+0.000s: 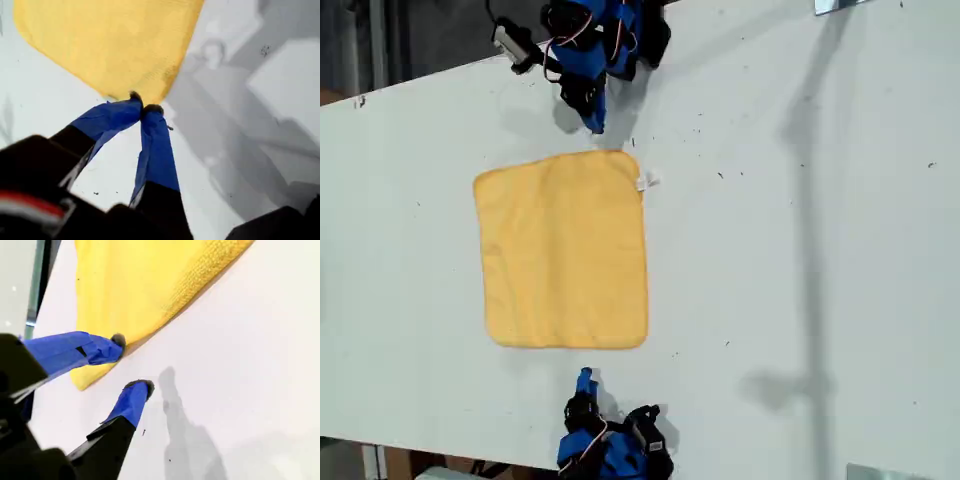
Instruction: Grasp corners of a square towel and fold twice.
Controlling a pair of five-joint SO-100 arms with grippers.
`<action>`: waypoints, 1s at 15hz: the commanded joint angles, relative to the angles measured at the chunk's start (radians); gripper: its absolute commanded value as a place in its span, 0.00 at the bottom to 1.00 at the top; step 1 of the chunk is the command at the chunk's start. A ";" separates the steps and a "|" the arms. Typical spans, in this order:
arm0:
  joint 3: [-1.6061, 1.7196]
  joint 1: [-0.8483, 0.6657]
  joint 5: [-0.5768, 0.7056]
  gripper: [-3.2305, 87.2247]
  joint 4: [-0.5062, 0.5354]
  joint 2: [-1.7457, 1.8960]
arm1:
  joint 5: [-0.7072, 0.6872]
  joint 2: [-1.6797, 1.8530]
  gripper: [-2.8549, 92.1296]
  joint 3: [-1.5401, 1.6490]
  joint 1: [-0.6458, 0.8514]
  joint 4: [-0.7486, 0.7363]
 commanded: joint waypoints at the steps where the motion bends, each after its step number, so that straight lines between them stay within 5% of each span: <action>1: -0.041 0.095 -0.232 0.14 0.011 0.009 | -0.301 -0.008 0.07 -0.043 0.164 -0.038; 8: -0.054 0.097 -0.167 0.15 0.003 0.009 | -0.311 -0.008 0.09 -0.046 0.155 -0.051; 10: -0.052 0.239 -0.164 0.15 -0.199 0.006 | -0.402 -0.046 0.21 -0.150 0.052 -0.184; 11: -0.087 0.321 -0.222 0.14 -0.210 -0.008 | -0.411 -0.181 0.25 -0.227 0.003 -0.199; 15: -0.114 0.463 -0.502 0.13 0.069 0.003 | -0.413 -0.716 0.31 -0.322 -0.212 -0.313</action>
